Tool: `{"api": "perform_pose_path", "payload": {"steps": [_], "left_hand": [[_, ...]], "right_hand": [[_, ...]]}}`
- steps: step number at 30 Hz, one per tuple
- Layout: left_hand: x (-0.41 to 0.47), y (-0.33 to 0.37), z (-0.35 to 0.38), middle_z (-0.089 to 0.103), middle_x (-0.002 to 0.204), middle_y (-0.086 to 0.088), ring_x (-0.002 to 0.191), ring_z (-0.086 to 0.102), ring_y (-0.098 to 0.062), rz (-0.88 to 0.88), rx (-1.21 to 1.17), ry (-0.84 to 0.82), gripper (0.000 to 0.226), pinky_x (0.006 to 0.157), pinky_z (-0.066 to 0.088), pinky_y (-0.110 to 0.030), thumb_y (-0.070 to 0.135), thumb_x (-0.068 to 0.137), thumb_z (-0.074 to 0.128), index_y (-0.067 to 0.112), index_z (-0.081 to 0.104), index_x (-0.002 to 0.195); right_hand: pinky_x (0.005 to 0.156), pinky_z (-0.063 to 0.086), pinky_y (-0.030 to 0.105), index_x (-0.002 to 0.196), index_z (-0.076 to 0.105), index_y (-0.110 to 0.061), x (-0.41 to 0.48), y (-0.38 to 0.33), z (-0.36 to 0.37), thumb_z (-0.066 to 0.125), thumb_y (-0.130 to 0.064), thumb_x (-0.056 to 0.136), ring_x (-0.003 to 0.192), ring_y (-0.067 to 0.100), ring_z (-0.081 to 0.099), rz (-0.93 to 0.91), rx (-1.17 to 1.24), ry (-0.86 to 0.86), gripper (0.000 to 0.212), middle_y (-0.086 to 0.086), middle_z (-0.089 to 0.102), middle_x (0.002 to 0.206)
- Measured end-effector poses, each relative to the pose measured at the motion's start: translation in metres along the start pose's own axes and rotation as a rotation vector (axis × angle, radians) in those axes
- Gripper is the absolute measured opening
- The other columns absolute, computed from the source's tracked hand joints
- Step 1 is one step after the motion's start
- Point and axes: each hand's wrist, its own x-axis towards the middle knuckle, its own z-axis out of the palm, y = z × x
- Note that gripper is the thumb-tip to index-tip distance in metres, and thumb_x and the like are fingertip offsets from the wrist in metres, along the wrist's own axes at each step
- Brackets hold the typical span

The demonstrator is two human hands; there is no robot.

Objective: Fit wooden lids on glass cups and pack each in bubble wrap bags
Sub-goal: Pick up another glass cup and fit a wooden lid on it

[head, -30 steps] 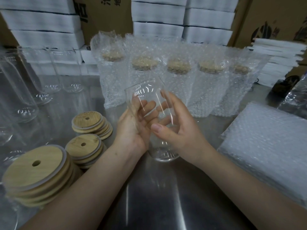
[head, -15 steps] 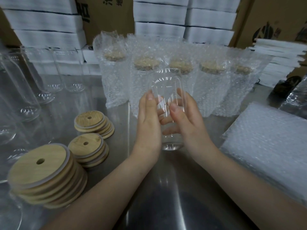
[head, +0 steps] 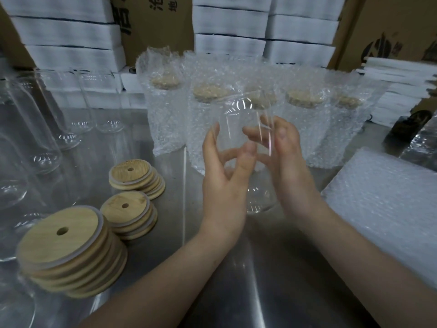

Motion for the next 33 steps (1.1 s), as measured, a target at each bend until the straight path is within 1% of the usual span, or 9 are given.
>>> {"api": "perform_pose_path", "payload": {"steps": [3,6,12,16,18,20,24,28,33], "left_hand": [[-0.002,-0.005,0.002,0.068,0.108,0.003,0.087,0.07,-0.014,0.022,0.053,-0.044,0.07,0.075,0.057,-0.03,0.065,0.075,0.053,0.051,0.027,0.139],[0.001,-0.008,0.0,0.066,0.109,0.004,0.09,0.069,-0.016,0.033,0.091,-0.082,0.068,0.078,0.055,-0.027,0.065,0.073,0.057,0.062,0.024,0.133],[0.005,-0.011,-0.009,0.057,0.113,0.016,0.099,0.061,-0.006,0.136,0.312,-0.127,0.093,0.085,0.054,-0.028,0.063,0.068,0.067,0.062,0.015,0.144],[0.007,-0.01,-0.013,0.051,0.114,0.014,0.097,0.052,0.0,0.258,0.62,-0.102,0.098,0.079,0.05,-0.023,0.064,0.067,0.068,0.059,0.008,0.144],[0.009,-0.009,-0.015,0.05,0.115,0.011,0.096,0.049,-0.001,0.319,0.723,-0.09,0.099,0.079,0.052,-0.029,0.061,0.067,0.069,0.053,0.008,0.145],[0.011,-0.008,-0.017,0.052,0.121,0.007,0.103,0.05,-0.005,0.347,0.782,-0.092,0.101,0.084,0.053,-0.036,0.056,0.069,0.073,0.049,0.009,0.146],[0.013,-0.009,-0.018,0.055,0.129,0.0,0.111,0.056,-0.02,0.4,0.908,-0.065,0.103,0.089,0.052,-0.044,0.046,0.07,0.081,0.039,0.017,0.151],[0.014,-0.012,-0.021,0.059,0.126,-0.006,0.103,0.06,-0.027,0.472,1.07,-0.024,0.102,0.086,0.052,-0.044,0.037,0.066,0.085,0.022,0.032,0.151],[0.015,-0.016,-0.02,0.057,0.134,-0.007,0.114,0.057,-0.03,0.479,1.153,-0.021,0.091,0.096,0.045,-0.044,0.03,0.068,0.083,0.015,0.041,0.147]], "right_hand": [[0.095,0.05,0.039,0.118,0.048,-0.03,0.008,-0.007,-0.01,0.063,-0.063,0.073,0.122,0.009,0.058,0.091,0.158,-0.011,0.058,-0.004,0.066,0.123],[0.097,0.051,0.04,0.118,0.056,-0.027,0.013,-0.011,-0.016,0.077,-0.069,0.058,0.119,0.016,0.062,0.123,0.247,-0.032,0.077,-0.004,0.069,0.119],[0.089,0.052,0.037,0.121,0.056,-0.017,0.013,-0.018,-0.018,0.083,-0.067,0.05,0.111,0.024,0.066,0.104,0.238,0.005,0.091,0.005,0.07,0.114],[0.092,0.054,0.045,0.114,0.059,-0.022,0.011,-0.014,-0.019,0.077,-0.042,0.061,0.117,0.03,0.062,0.077,0.198,0.056,0.059,0.004,0.064,0.115],[0.097,0.053,0.048,0.111,0.06,-0.023,0.01,-0.012,-0.019,0.074,-0.04,0.061,0.121,0.032,0.059,0.071,0.161,0.087,0.055,0.005,0.061,0.116],[0.097,0.054,0.041,0.111,0.061,-0.023,0.01,-0.012,-0.019,0.075,-0.041,0.059,0.12,0.029,0.06,0.07,0.133,0.108,0.057,0.004,0.062,0.116],[0.081,0.052,0.021,0.107,0.062,-0.022,0.011,-0.015,-0.021,0.079,-0.038,0.059,0.105,0.022,0.069,0.057,0.085,0.145,0.053,0.004,0.069,0.108],[0.081,0.052,0.023,0.1,0.06,-0.023,0.011,-0.01,-0.018,0.075,-0.034,0.066,0.102,0.018,0.07,0.113,0.046,0.203,0.039,0.008,0.071,0.108],[0.08,0.057,0.033,0.092,0.062,-0.021,0.011,-0.01,-0.014,0.072,-0.034,0.068,0.079,0.002,0.068,0.143,0.014,0.279,0.029,-0.009,0.068,0.085]]}}
